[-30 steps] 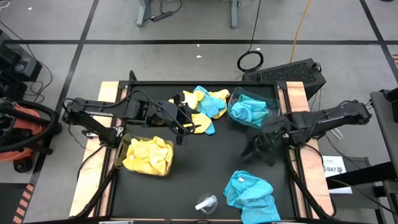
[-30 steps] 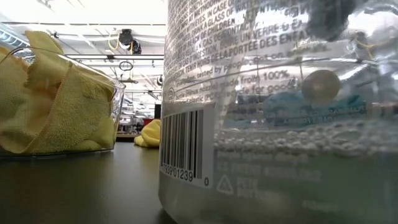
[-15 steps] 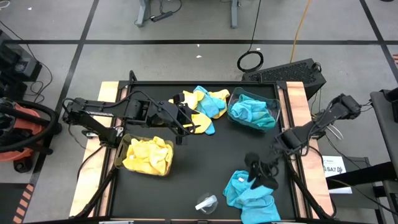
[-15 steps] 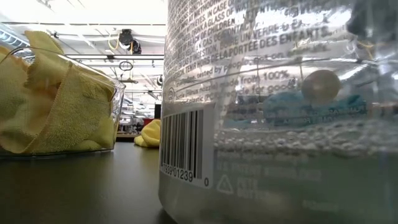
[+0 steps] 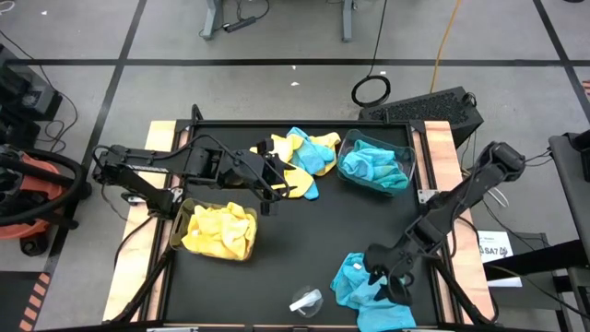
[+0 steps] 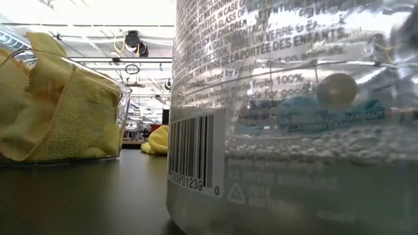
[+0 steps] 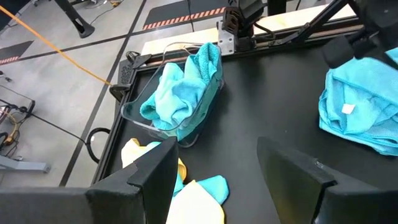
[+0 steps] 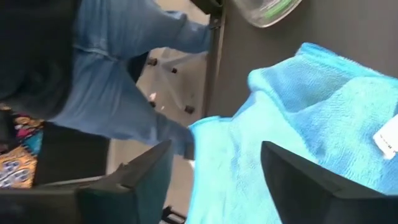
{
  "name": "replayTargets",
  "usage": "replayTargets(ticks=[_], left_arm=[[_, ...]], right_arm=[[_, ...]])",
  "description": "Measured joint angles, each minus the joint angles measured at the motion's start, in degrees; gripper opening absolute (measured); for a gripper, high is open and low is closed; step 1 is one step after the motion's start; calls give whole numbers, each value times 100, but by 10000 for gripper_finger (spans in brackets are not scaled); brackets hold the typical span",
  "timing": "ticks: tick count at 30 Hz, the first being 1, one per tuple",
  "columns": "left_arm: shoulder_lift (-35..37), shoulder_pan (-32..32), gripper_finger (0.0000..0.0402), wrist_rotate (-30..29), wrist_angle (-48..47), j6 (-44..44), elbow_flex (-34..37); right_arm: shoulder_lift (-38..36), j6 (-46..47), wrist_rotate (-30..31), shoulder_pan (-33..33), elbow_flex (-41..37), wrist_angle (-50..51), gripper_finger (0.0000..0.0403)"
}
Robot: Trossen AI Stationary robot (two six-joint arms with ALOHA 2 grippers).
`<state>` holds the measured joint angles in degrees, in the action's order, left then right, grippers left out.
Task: Sort microfiber towel by color & place in baskets
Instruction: Put the blue microfiber towel into the top transparent bin
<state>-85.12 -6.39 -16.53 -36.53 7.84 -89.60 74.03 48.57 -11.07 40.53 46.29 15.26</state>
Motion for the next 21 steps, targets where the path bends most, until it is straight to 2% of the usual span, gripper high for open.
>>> replayTargets(ticks=[3, 6, 11, 16, 21], left_arm=[[0, 1, 226, 0, 0, -2, 0], [0, 0, 226, 0, 0, -2, 0], [-2, 0, 226, 0, 0, -2, 0], [-2, 2, 226, 0, 0, -2, 0], [-2, 1, 226, 2, 2, 0, 0]], right_arm=[[171, 10, 291, 97, 0, 0, 274], [387, 29, 330, 169, 1, 12, 293], [802, 40, 328, 256, -1, 88, 288], [976, 312, 337, 249, -1, 92, 242], [925, 303, 335, 249, -1, 92, 142]])
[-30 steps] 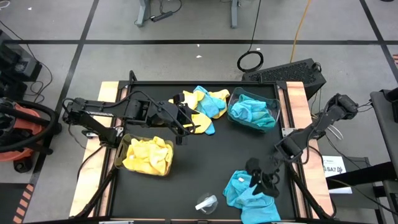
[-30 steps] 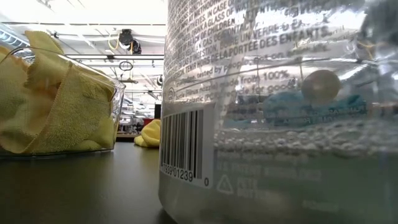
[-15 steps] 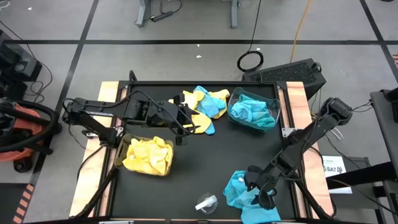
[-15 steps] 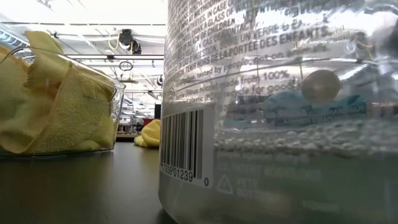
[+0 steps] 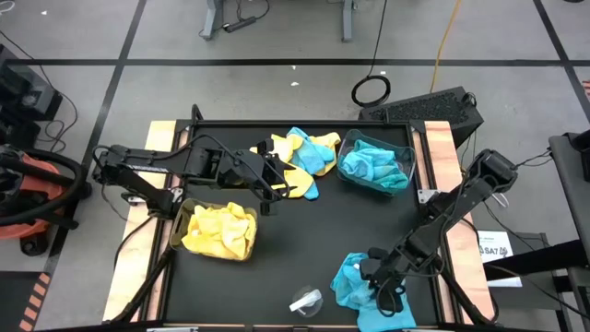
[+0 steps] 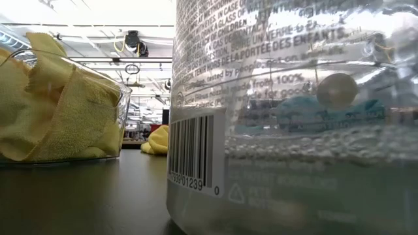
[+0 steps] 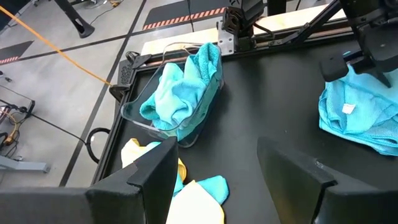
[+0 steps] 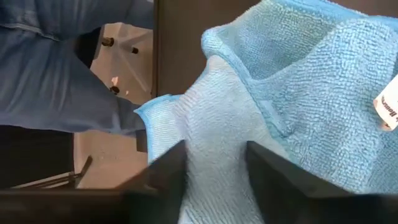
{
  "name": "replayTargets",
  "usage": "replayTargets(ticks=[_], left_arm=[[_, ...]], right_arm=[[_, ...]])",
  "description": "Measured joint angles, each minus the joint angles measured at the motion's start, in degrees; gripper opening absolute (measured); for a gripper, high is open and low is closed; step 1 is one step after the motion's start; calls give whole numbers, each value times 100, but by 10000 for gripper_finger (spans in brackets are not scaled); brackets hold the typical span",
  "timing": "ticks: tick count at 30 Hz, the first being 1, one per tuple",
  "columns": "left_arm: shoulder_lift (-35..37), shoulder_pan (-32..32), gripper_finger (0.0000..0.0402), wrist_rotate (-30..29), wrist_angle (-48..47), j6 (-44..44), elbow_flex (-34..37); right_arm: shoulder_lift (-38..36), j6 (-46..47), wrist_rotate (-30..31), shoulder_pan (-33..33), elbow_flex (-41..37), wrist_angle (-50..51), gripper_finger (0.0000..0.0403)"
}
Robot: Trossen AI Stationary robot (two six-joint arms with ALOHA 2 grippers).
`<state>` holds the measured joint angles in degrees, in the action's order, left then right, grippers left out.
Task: Sort microfiber towel by color & place in baskets
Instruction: Put the blue microfiber towel into the top transparent bin
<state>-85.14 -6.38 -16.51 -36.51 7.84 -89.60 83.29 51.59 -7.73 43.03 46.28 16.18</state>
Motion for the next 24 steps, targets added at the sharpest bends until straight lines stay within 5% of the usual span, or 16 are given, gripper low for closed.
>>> replayTargets(ticks=[6, 15, 24], left_arm=[[0, 1, 226, 1, 2, 2, 0], [-2, 0, 226, 4, 2, 1, 0], [-2, 0, 226, 7, 31, 2, 0]], right_arm=[[-2, -116, -117, -40, 0, 1, 11], [-266, -367, -57, -272, 439, 546, 3], [-1043, -1197, 1489, -656, 2041, 3057, 1]])
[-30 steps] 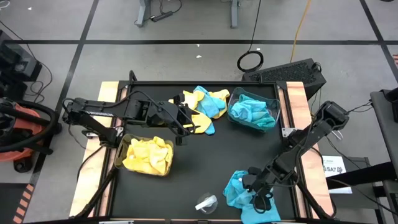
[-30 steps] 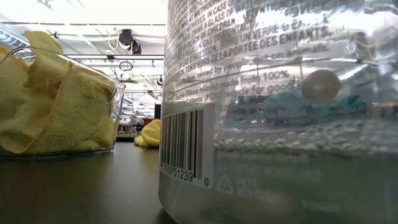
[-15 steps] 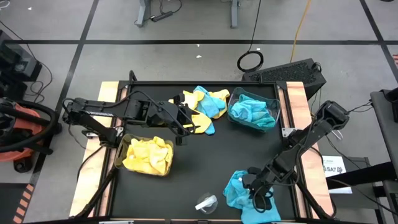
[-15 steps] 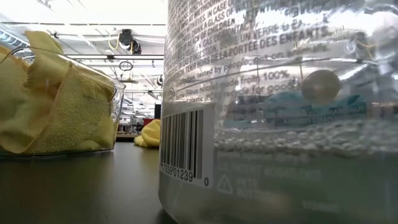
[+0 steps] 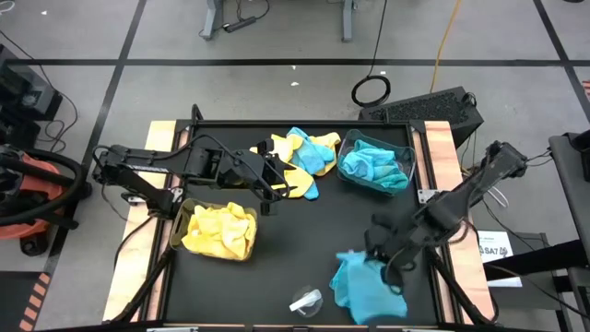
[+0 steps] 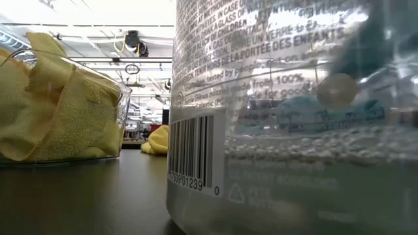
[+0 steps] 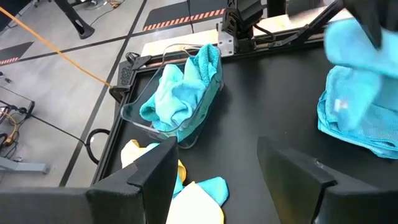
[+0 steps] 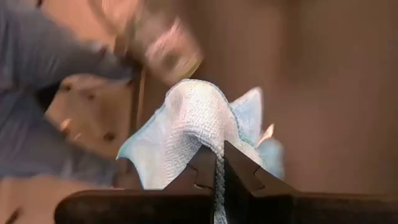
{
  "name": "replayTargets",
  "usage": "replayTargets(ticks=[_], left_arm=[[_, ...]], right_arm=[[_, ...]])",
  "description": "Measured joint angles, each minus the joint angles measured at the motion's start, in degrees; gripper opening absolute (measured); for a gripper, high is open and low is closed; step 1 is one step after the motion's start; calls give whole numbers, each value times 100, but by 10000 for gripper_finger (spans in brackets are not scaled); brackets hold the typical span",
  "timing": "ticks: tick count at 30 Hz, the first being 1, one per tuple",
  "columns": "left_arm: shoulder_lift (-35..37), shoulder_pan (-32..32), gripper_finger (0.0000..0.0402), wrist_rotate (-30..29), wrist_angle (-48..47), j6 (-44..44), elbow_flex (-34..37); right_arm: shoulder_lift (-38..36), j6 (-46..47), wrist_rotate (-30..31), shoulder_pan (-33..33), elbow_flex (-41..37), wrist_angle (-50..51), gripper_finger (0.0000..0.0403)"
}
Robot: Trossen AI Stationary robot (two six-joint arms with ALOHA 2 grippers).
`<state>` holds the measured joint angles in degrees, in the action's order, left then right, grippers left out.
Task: Sort microfiber towel by color & place in baskets
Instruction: Put the blue microfiber towel into the top transparent bin
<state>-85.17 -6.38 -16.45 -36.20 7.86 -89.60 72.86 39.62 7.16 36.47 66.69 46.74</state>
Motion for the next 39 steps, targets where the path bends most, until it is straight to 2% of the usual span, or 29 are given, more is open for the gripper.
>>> replayTargets(ticks=[8, 20, 28, 39], left_arm=[[0, 1, 226, 103, 22, -2, 0], [0, -1, 226, 195, 19, -2, 0], [0, -1, 226, 196, 15, -4, 0], [0, -1, 226, 232, 13, -111, 0]], right_arm=[[-349, -528, 1714, -253, 1703, 1877, 1], [-430, -1319, 3754, -1206, 3474, 3548, 0], [-426, -2109, 3986, -2182, 3997, 3835, 0], [-424, -3706, 3949, -3719, 4042, 4275, 0]])
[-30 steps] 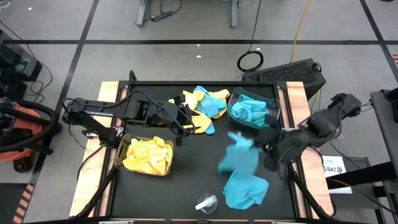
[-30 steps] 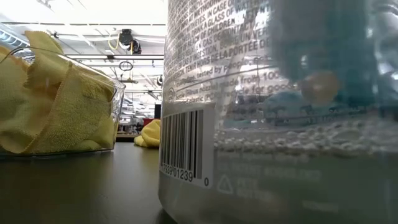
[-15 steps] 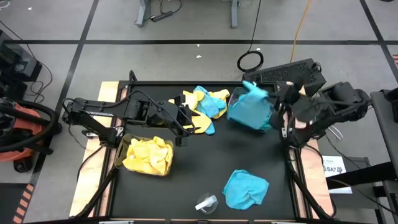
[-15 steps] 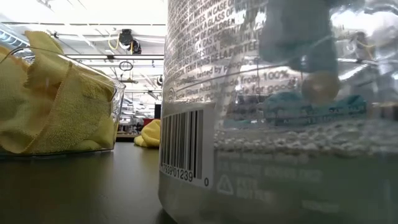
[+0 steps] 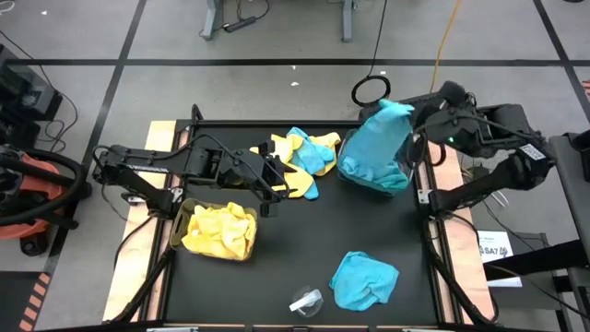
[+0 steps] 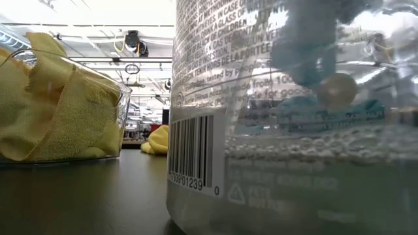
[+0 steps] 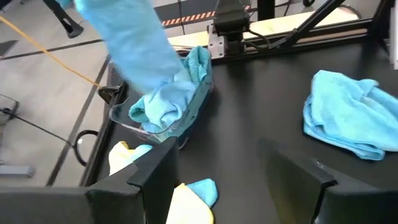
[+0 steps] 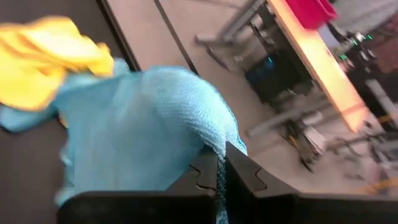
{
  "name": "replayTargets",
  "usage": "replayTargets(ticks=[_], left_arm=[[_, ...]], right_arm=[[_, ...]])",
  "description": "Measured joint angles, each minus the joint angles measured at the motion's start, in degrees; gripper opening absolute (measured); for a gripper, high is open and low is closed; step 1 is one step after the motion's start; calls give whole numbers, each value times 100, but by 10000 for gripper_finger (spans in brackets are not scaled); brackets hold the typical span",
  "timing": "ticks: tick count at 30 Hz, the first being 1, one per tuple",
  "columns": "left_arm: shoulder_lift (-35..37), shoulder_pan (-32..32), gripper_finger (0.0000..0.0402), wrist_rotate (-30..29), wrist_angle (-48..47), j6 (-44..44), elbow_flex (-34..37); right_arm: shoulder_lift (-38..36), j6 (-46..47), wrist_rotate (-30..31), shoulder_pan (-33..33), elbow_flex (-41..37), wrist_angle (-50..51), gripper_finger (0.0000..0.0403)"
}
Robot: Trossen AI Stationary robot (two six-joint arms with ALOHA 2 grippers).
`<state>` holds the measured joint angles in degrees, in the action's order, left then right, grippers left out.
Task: Sort microfiber towel by color & place in baskets
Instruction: Put the blue microfiber towel into the top transparent bin
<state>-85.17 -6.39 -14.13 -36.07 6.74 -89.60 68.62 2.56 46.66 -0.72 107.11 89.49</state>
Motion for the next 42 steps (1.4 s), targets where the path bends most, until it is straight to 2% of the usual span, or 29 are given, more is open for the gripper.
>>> replayTargets(ticks=[3, 8, 14, 20, 26, 30, 42], left_arm=[[0, 0, 226, 64, -1, -44, 0], [0, 0, 226, 66, -1, -87, 0], [0, 0, 226, 66, 0, -190, 0], [0, -11, 226, 70, -1, -195, 0], [0, -11, 226, 72, -1, -197, 0], [0, -11, 226, 74, -1, -197, 0], [0, -11, 226, 77, -1, -214, 0]], right_arm=[[-20, -219, -155, -411, -39, 40, 0], [-66, -471, -868, -946, -380, 61, 0], [-59, -493, -1227, -1249, -1514, -71, 0], [-180, -597, -2022, -1470, -3006, -1303, 0], [-210, -629, -2639, -1770, -4166, -2605, 0], [-212, -536, -2791, -1986, -4789, -3190, 0], [-214, 31, -3775, -2805, -6140, -4484, 0]])
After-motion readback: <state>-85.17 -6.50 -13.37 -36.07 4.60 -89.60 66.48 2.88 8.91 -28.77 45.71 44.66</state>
